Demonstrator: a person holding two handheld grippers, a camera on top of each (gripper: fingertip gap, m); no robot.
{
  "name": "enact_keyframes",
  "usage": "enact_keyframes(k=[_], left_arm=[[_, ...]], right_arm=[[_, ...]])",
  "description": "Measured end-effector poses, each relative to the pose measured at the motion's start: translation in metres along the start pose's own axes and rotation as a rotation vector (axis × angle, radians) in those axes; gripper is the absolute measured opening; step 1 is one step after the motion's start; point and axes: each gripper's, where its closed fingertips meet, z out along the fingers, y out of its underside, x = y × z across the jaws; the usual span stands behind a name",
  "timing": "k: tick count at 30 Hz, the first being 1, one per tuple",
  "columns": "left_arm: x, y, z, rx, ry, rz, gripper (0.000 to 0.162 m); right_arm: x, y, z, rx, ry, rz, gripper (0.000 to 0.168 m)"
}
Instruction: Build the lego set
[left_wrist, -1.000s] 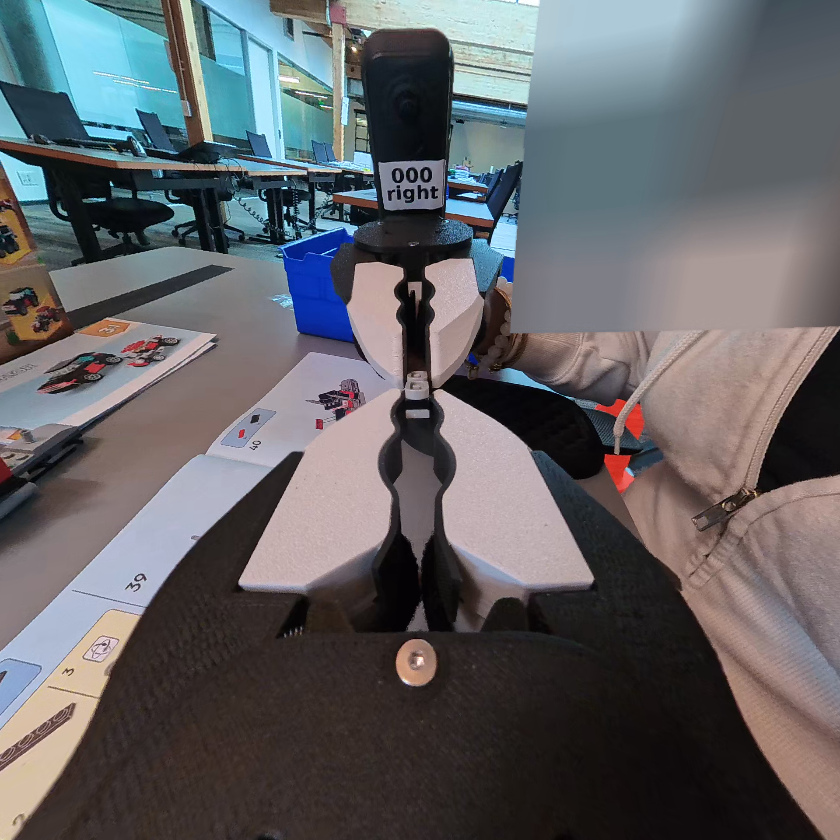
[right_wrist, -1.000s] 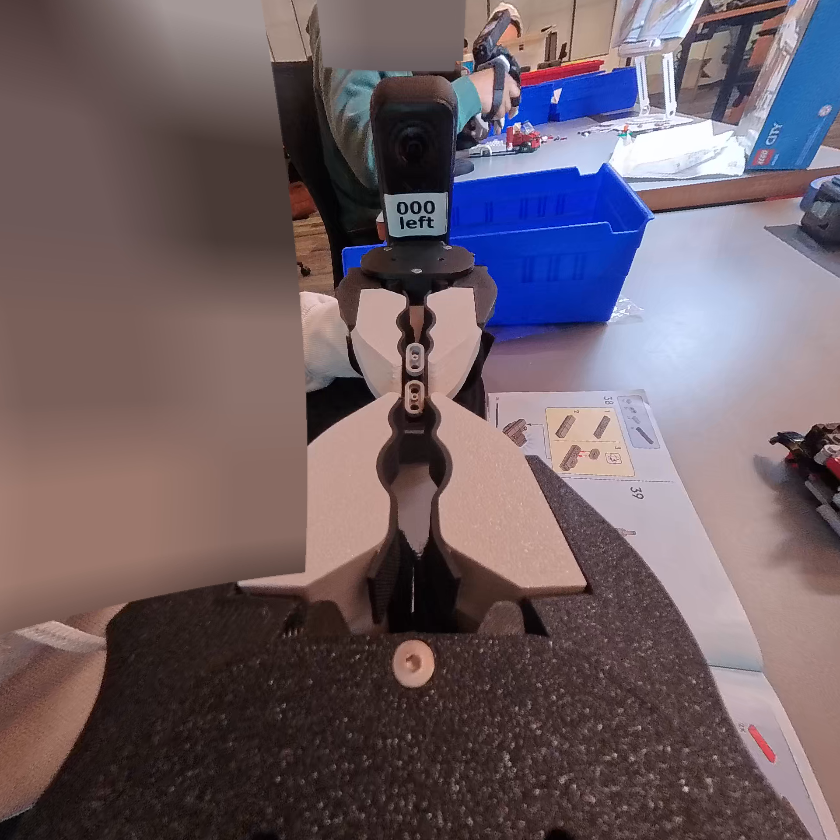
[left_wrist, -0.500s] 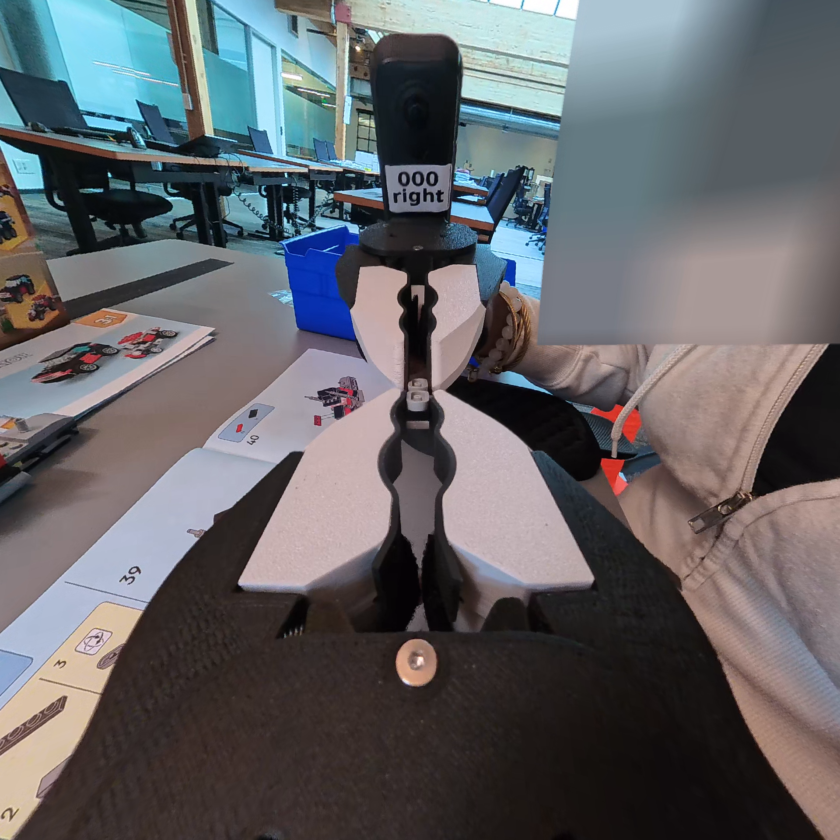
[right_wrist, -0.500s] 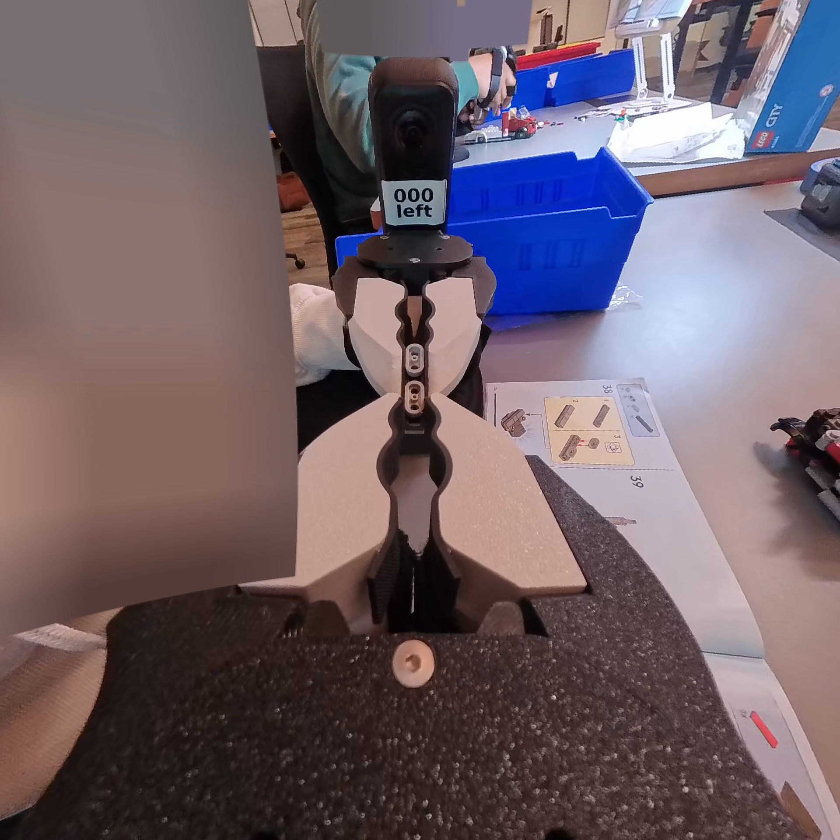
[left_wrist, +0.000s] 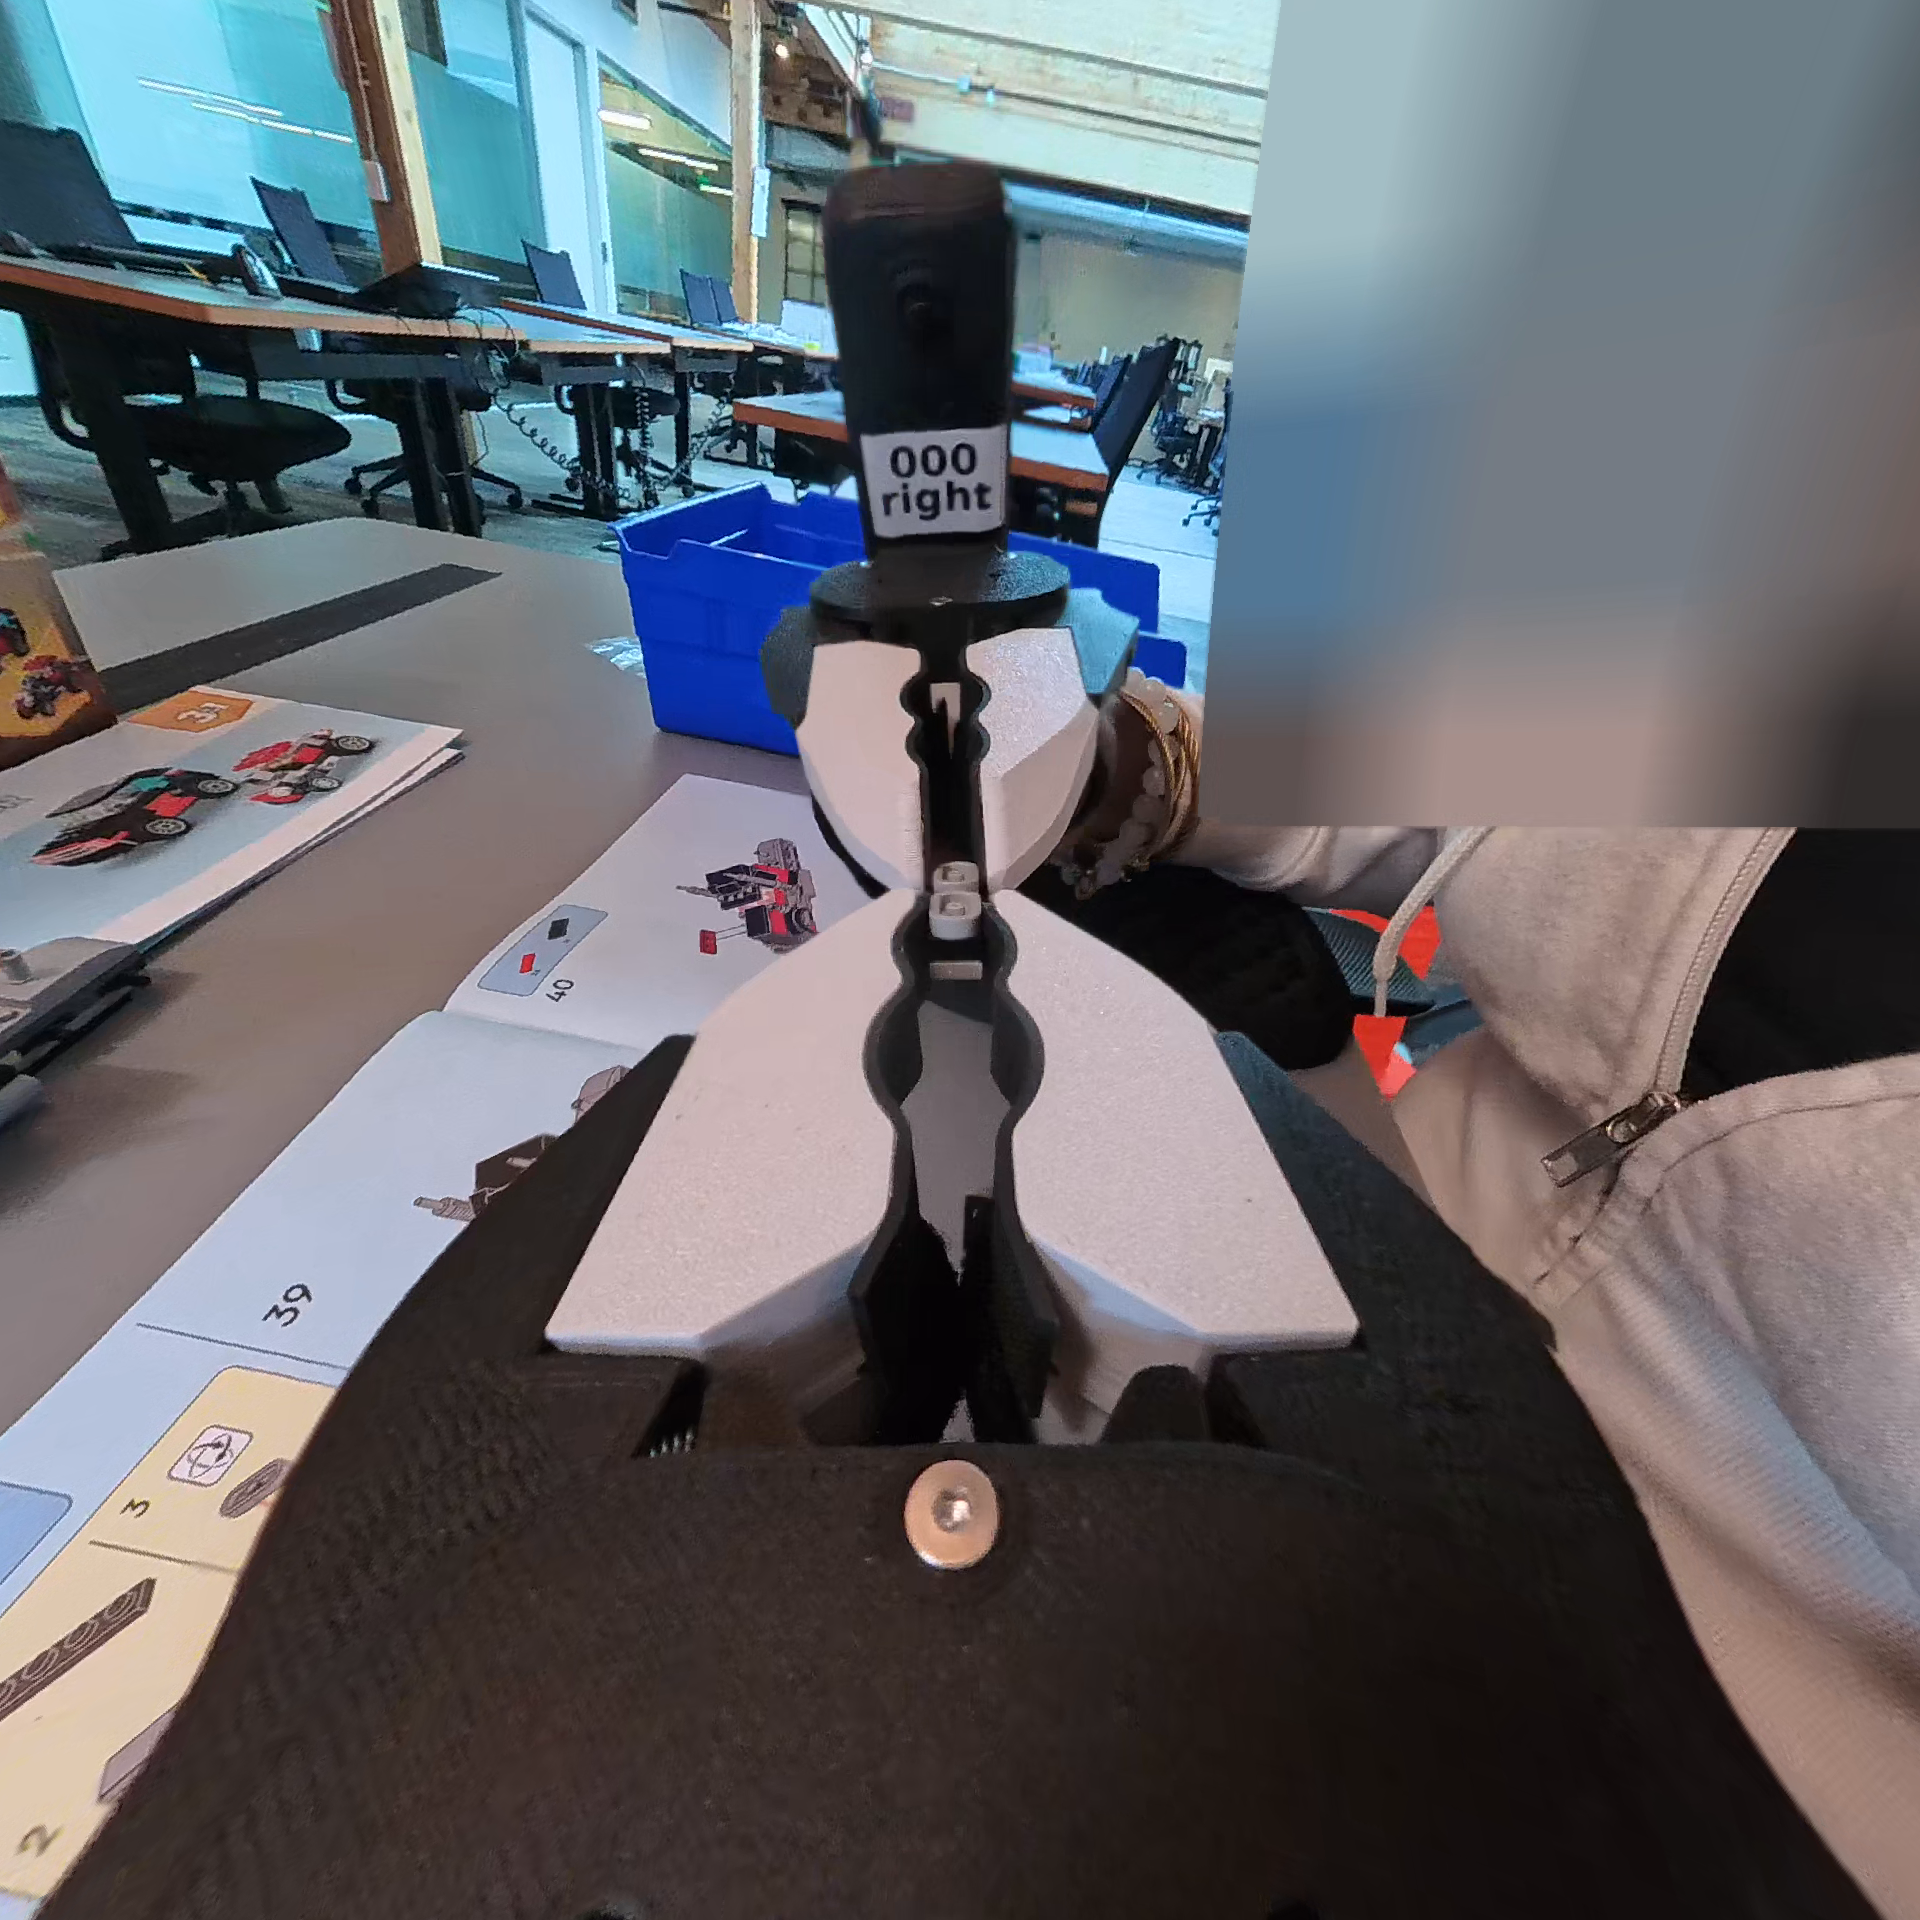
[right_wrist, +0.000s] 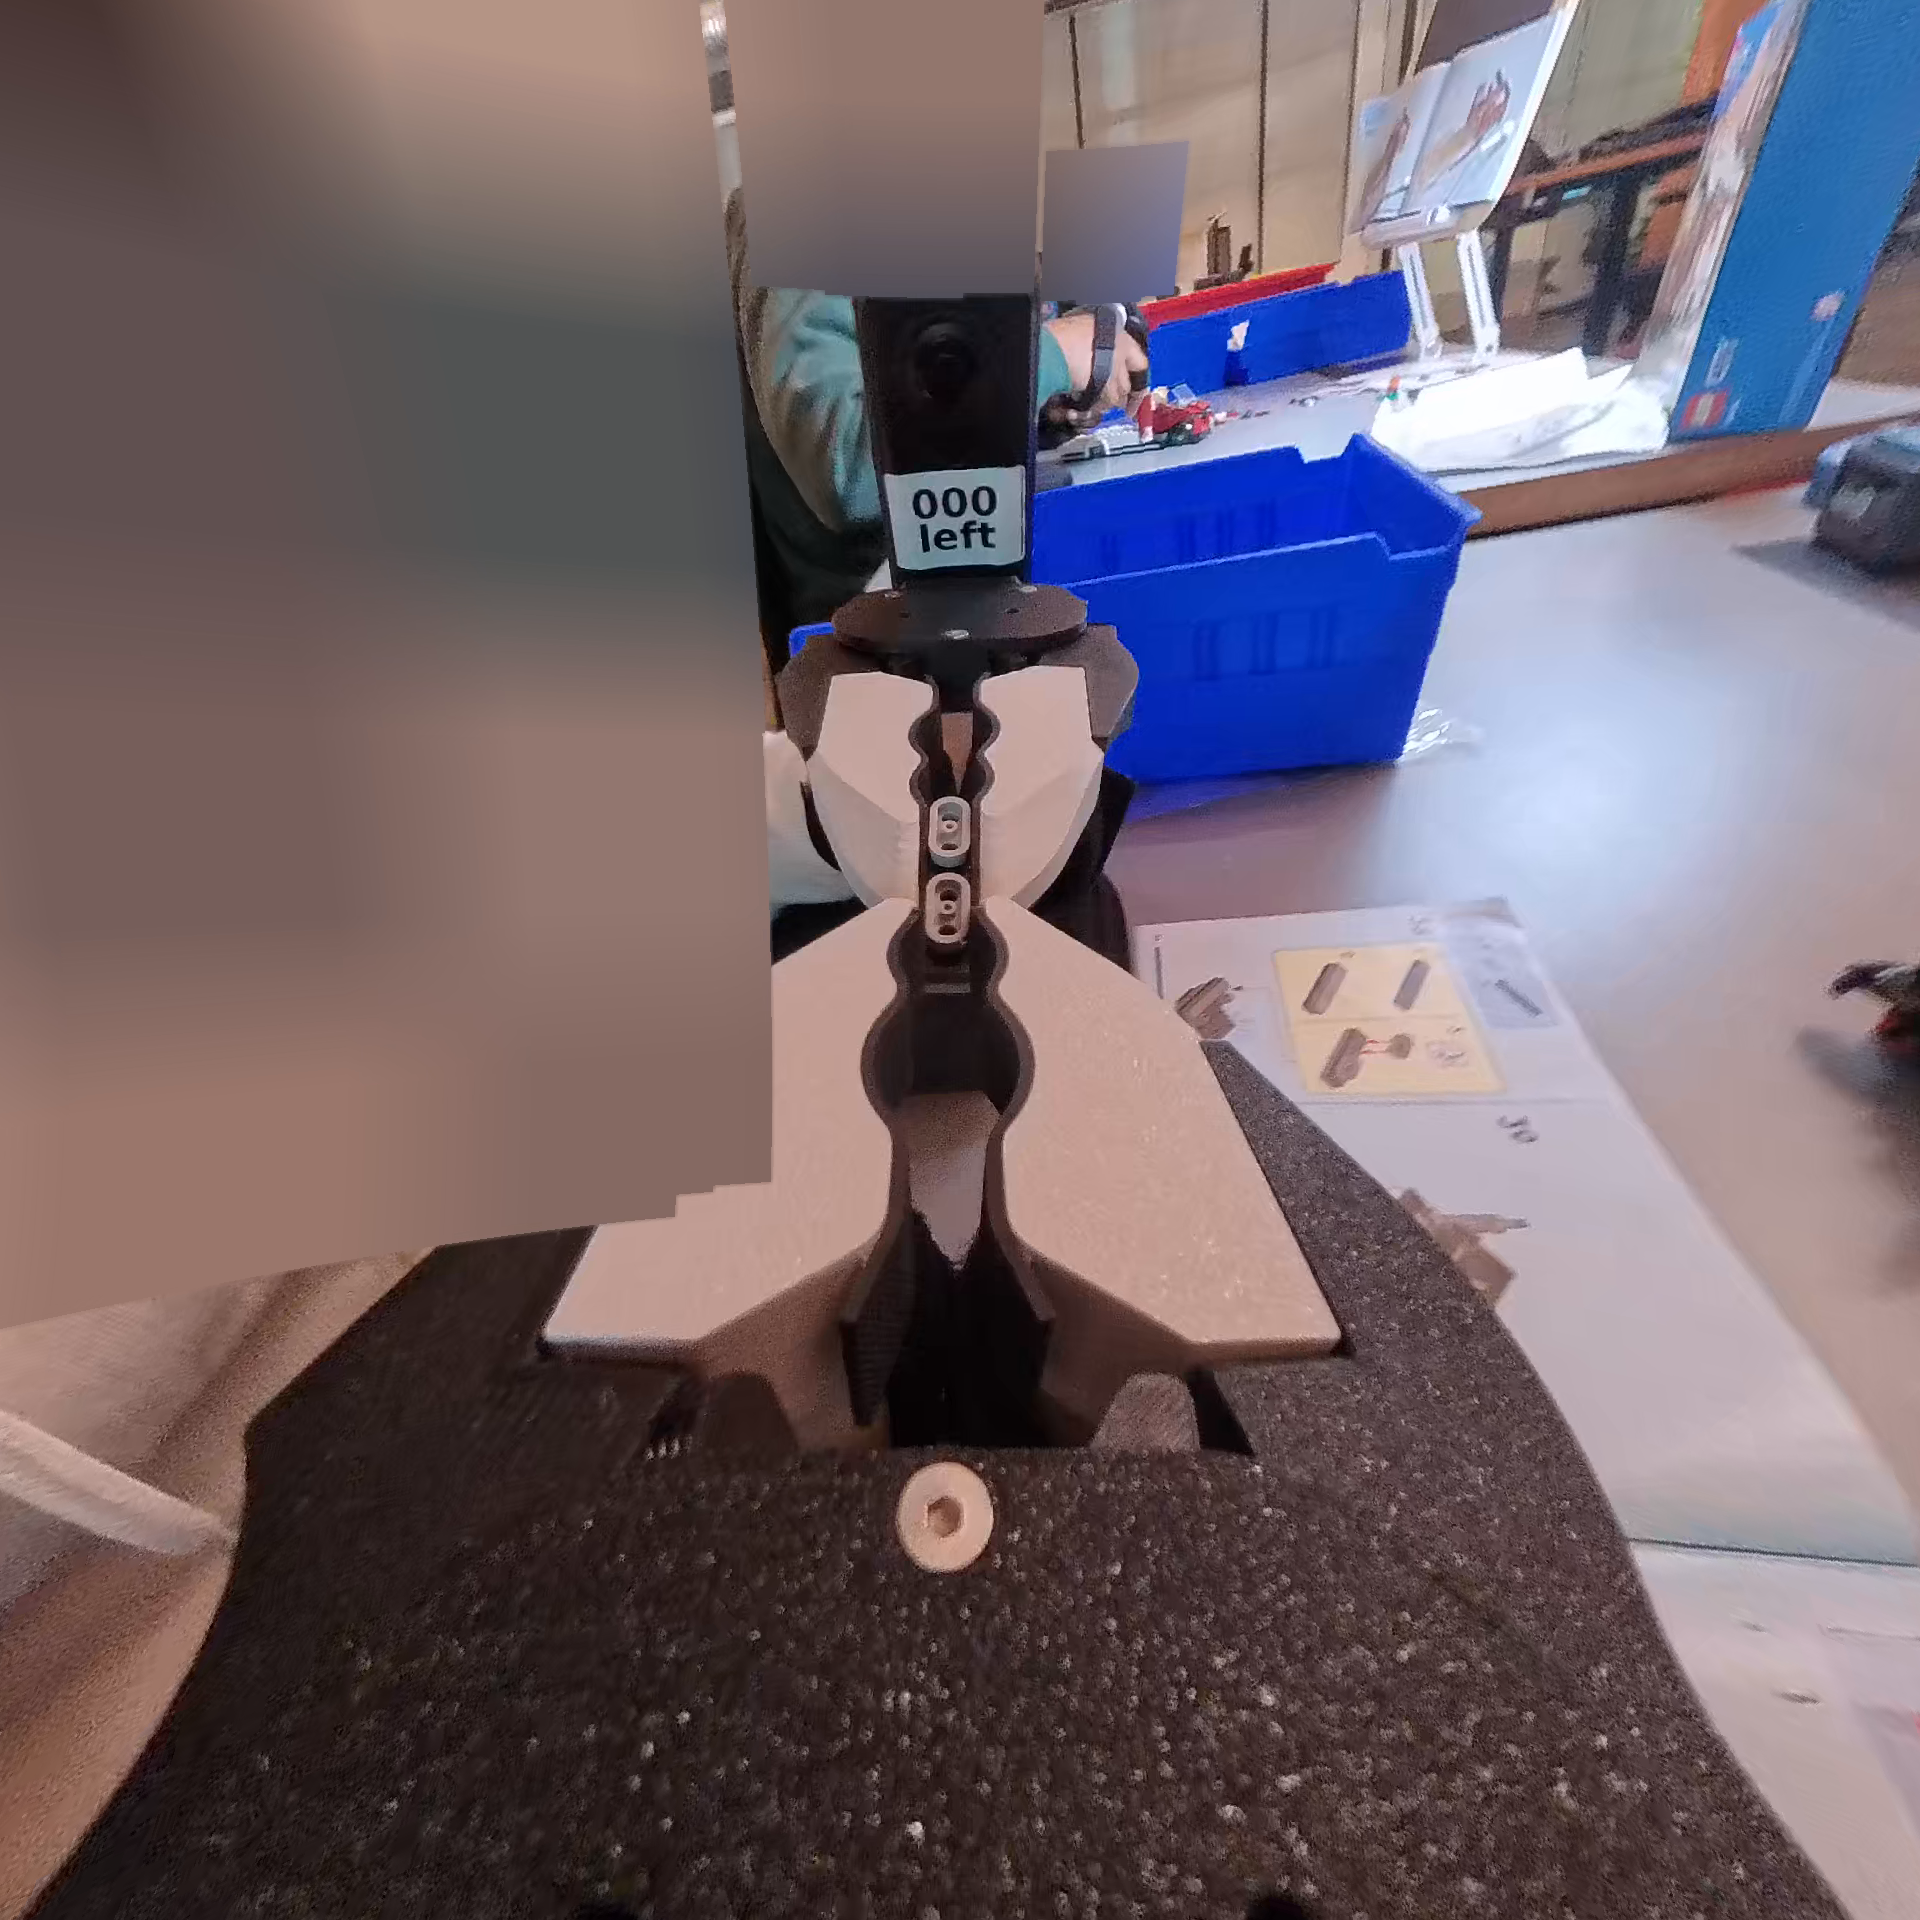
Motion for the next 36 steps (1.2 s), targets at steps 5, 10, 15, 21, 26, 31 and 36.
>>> enact_keyframes(k=[5,10,15,21,26,31,36], left_arm=[[-0.002,0.011,0.003,-0.078,-0.017,0.007,0.008],[-0.006,0.015,0.003,-0.097,-0.030,-0.012,0.008],[-0.004,0.000,-0.005,0.017,-0.023,0.014,0.008],[0.002,-0.006,-0.006,0.053,0.001,0.045,0.008],[0.003,-0.008,-0.006,0.070,-0.002,0.062,0.008],[0.005,-0.011,-0.008,0.085,0.001,0.082,0.008],[0.007,-0.011,-0.007,0.085,0.015,0.085,0.008]], right_arm=[[0.003,0.012,-0.002,-0.127,0.055,-0.096,0.008],[-0.003,-0.001,-0.004,-0.276,0.160,-0.444,0.008],[0.004,-0.016,-0.018,-0.069,0.067,-0.047,0.008],[-0.002,-0.019,-0.008,-0.103,0.033,-0.024,0.008],[-0.004,-0.012,0.001,-0.205,0.036,-0.044,0.008],[-0.005,-0.010,0.002,-0.266,0.041,-0.073,0.008],[-0.007,-0.010,0.001,-0.293,0.022,-0.060,0.008]])
